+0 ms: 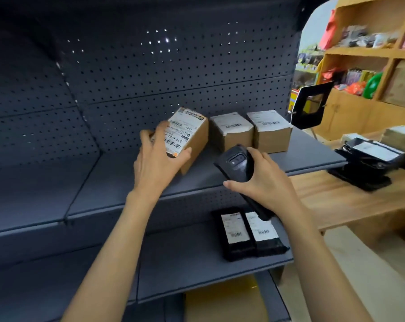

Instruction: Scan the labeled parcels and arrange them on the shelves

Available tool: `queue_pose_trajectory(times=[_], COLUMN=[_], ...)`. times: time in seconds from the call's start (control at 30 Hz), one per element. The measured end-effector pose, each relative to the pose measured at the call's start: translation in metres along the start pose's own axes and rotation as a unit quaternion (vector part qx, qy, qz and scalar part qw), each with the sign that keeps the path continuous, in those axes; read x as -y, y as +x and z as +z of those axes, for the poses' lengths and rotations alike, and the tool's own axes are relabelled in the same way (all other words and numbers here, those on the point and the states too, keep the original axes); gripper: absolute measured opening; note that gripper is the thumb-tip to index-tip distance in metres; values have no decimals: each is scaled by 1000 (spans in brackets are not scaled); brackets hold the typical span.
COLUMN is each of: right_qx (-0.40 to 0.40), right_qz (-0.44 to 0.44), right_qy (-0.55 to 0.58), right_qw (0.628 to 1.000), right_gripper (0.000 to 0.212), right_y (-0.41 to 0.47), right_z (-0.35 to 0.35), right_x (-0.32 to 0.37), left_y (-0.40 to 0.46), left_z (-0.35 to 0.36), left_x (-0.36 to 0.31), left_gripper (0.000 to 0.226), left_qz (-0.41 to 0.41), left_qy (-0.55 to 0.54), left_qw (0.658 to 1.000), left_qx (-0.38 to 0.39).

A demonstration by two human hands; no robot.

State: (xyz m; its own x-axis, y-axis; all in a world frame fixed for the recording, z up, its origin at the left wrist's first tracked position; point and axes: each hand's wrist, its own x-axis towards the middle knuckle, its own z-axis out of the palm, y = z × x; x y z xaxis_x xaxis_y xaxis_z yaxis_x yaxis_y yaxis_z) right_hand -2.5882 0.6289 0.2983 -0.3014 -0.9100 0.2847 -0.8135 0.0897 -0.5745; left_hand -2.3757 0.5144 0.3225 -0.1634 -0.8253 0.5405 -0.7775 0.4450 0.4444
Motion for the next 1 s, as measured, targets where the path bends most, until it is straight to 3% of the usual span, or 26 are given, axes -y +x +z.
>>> queue_pose_trajectory(times=[0.3,0.47,0.57,0.8,1.0], right_qx=[26,36,40,38,62], right_qz=[-16,-12,-11,-13,-48], right_qy=[-18,-16,-15,-24,-13], right_qw=[999,999,999,999,997], right_gripper=[98,98,98,101,98], right_y=[17,20,19,18,16], right_z=[-3,-9,-12,-21,-14], right_x=[-14,-26,-33,-45,-30], left_y=[24,39,46,49,30], left_z=[35,37,40,70,53], left_x=[-6,-11,-13,-37,-19], left_gripper=[65,95,94,80,80], left_qz=[-69,-25,25,43,44], left_qy=[96,112,97,133,141], left_qw=[989,978,972,978,982], left_qx=[86,176,214,155,117])
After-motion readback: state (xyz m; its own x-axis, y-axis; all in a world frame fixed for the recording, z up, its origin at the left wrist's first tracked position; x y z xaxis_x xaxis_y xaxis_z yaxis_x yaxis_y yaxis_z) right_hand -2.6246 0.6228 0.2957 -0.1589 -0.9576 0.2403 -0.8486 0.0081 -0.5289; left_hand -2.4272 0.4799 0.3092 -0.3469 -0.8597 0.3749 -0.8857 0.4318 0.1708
